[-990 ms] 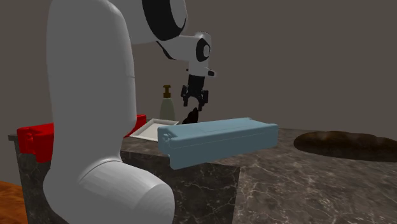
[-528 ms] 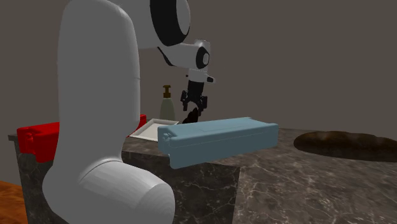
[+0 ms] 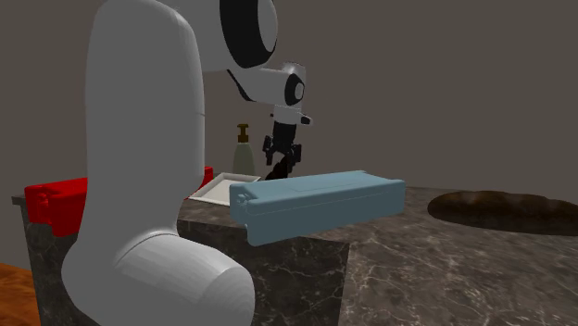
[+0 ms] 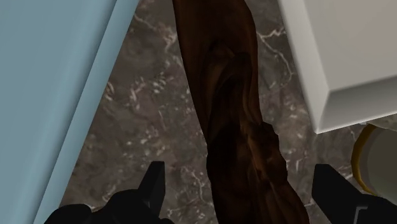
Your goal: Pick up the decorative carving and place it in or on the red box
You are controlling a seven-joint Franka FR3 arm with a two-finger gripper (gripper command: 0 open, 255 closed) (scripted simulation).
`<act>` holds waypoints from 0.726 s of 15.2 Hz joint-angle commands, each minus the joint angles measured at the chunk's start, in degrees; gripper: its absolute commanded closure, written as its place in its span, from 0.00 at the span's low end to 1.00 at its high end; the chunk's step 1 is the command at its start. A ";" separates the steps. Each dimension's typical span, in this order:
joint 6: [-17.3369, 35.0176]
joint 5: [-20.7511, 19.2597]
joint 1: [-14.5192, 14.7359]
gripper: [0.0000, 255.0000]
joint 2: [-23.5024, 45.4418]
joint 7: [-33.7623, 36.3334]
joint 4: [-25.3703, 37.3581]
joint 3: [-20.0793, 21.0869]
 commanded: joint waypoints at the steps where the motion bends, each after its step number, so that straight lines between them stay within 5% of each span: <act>1: 0.00 0.00 0.00 0.00 0.00 0.00 0.00 0.00; 2: 0.00 0.00 0.00 1.00 0.00 0.00 0.00 0.00; 11: 0.01 0.00 0.00 1.00 0.00 0.00 -0.01 0.00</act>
